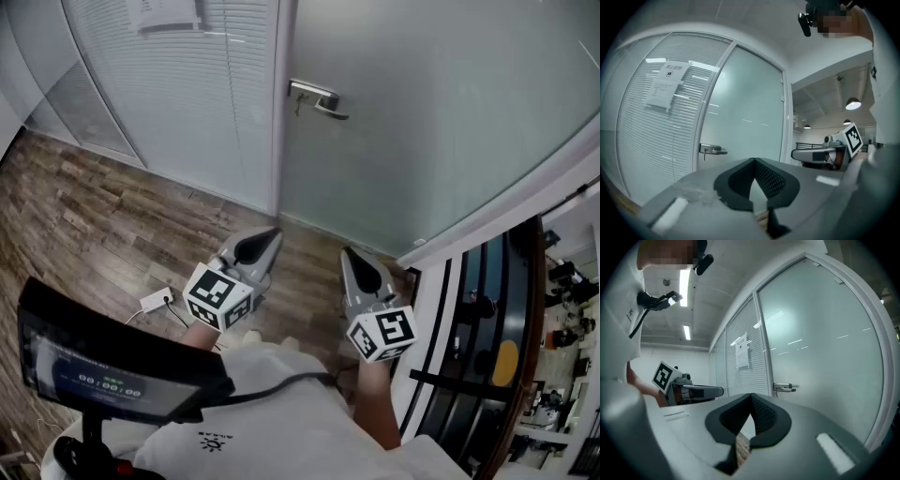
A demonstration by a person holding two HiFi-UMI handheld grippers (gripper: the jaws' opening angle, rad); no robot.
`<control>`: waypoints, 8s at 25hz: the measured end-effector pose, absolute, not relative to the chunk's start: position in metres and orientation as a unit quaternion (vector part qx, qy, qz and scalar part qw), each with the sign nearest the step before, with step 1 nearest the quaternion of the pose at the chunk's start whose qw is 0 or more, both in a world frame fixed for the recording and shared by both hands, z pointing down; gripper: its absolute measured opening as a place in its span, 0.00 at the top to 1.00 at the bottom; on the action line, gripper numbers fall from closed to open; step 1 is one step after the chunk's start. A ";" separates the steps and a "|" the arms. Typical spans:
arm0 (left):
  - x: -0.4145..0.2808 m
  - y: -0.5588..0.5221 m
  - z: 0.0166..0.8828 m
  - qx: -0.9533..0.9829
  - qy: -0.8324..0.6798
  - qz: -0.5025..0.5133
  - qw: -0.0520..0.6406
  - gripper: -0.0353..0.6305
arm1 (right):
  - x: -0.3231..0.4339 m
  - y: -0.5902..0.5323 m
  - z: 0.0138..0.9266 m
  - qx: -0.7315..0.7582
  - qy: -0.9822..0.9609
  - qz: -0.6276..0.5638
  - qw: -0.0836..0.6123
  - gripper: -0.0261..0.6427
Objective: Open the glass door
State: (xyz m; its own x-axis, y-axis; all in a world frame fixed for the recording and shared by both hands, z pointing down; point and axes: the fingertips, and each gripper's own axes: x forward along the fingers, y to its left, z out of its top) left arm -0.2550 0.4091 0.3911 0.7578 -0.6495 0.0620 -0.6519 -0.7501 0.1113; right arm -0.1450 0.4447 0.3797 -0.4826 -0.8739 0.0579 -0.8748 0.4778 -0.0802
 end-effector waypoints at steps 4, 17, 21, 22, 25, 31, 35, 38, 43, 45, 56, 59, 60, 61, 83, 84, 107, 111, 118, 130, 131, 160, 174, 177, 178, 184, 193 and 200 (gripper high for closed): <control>-0.256 0.406 0.390 0.934 -0.351 0.011 0.063 0.94 | -0.142 0.442 0.380 0.508 -0.860 0.047 0.009 0.95; -0.206 0.415 0.401 0.930 -0.362 0.025 0.062 0.94 | -0.092 0.451 0.386 0.485 -0.873 0.051 -0.015 0.95; -0.212 0.417 0.407 0.927 -0.369 0.034 0.065 0.94 | -0.092 0.453 0.396 0.481 -0.875 0.060 -0.013 0.95; -0.214 0.418 0.409 0.926 -0.371 0.037 0.067 0.94 | -0.092 0.453 0.399 0.481 -0.874 0.064 -0.011 0.95; -0.219 0.419 0.412 0.923 -0.376 0.041 0.068 0.94 | -0.090 0.453 0.408 0.483 -0.872 0.074 -0.006 0.95; -0.228 0.413 0.410 0.919 -0.386 0.040 0.065 0.94 | -0.088 0.449 0.406 0.485 -0.873 0.063 0.004 0.95; -0.228 0.408 0.404 0.919 -0.388 0.032 0.060 0.94 | -0.093 0.447 0.401 0.479 -0.876 0.054 0.005 0.95; -0.225 0.389 0.408 0.921 -0.384 0.032 0.067 0.94 | -0.094 0.429 0.404 0.483 -0.874 0.058 0.011 0.95; -0.233 0.306 0.423 0.928 -0.361 0.038 0.085 0.94 | -0.109 0.344 0.413 0.496 -0.865 0.070 0.029 0.95; -0.242 0.263 0.424 0.932 -0.351 0.038 0.087 0.94 | -0.120 0.302 0.416 0.503 -0.861 0.073 0.034 0.95; -0.223 0.204 0.402 0.953 -0.296 0.025 0.068 0.94 | -0.118 0.246 0.394 0.539 -0.839 0.052 0.040 0.95; -0.233 0.163 0.402 0.957 -0.280 0.021 0.070 0.94 | -0.131 0.205 0.396 0.548 -0.833 0.054 0.049 0.95; -0.237 0.148 0.401 0.959 -0.273 0.021 0.070 0.94 | -0.136 0.188 0.396 0.551 -0.831 0.054 0.052 0.95; -0.240 0.135 0.401 0.961 -0.266 0.021 0.071 0.94 | -0.140 0.174 0.396 0.555 -0.829 0.054 0.054 0.95; -0.238 0.042 0.420 0.960 -0.261 0.027 0.103 0.94 | -0.115 0.032 0.419 0.571 -0.796 -0.022 0.200 0.94; -0.238 0.040 0.419 0.958 -0.266 0.027 0.103 0.94 | -0.114 0.025 0.422 0.565 -0.796 -0.032 0.217 0.89; -0.221 0.034 0.440 0.933 -0.338 0.046 0.112 0.94 | -0.103 -0.040 0.499 0.466 -0.775 -0.134 0.406 0.55; -0.222 0.038 0.441 0.933 -0.339 0.048 0.113 0.94 | -0.098 -0.044 0.500 0.480 -0.760 -0.157 0.409 0.67; -0.227 0.043 0.444 0.930 -0.344 0.054 0.115 0.94 | -0.098 -0.046 0.505 0.503 -0.780 -0.110 0.356 0.67; -0.219 0.053 0.454 0.930 -0.343 0.061 0.118 0.94 | -0.100 -0.055 0.528 0.506 -0.815 -0.025 0.281 0.67; -0.218 0.053 0.454 0.930 -0.344 0.061 0.117 0.94 | -0.100 -0.056 0.528 0.503 -0.816 -0.026 0.282 0.67; -0.180 0.025 0.444 0.934 -0.334 0.077 0.103 0.94 | -0.078 -0.122 0.500 0.462 -0.734 -0.233 0.440 0.79; -0.102 -0.068 0.441 0.975 -0.192 0.084 0.080 0.94 | -0.033 -0.213 0.519 0.475 -0.727 -0.179 0.462 0.82; -0.095 -0.055 0.444 0.981 -0.158 0.098 0.045 0.94 | -0.029 -0.219 0.519 0.481 -0.725 -0.176 0.461 0.82; -0.091 -0.052 0.444 0.983 -0.150 0.102 0.042 0.94 | -0.026 -0.221 0.519 0.481 -0.724 -0.174 0.462 0.82; -0.075 -0.073 0.438 0.982 -0.149 0.098 0.068 0.94 | -0.009 -0.249 0.507 0.490 -0.725 -0.166 0.454 0.82; -0.029 -0.182 0.445 0.963 -0.236 0.089 0.101 0.94 | 0.030 -0.313 0.515 0.486 -0.746 -0.145 0.431 0.83; -0.014 -0.255 0.446 0.941 -0.311 0.079 0.107 0.94 | 0.052 -0.340 0.516 0.497 -0.752 -0.130 0.413 0.84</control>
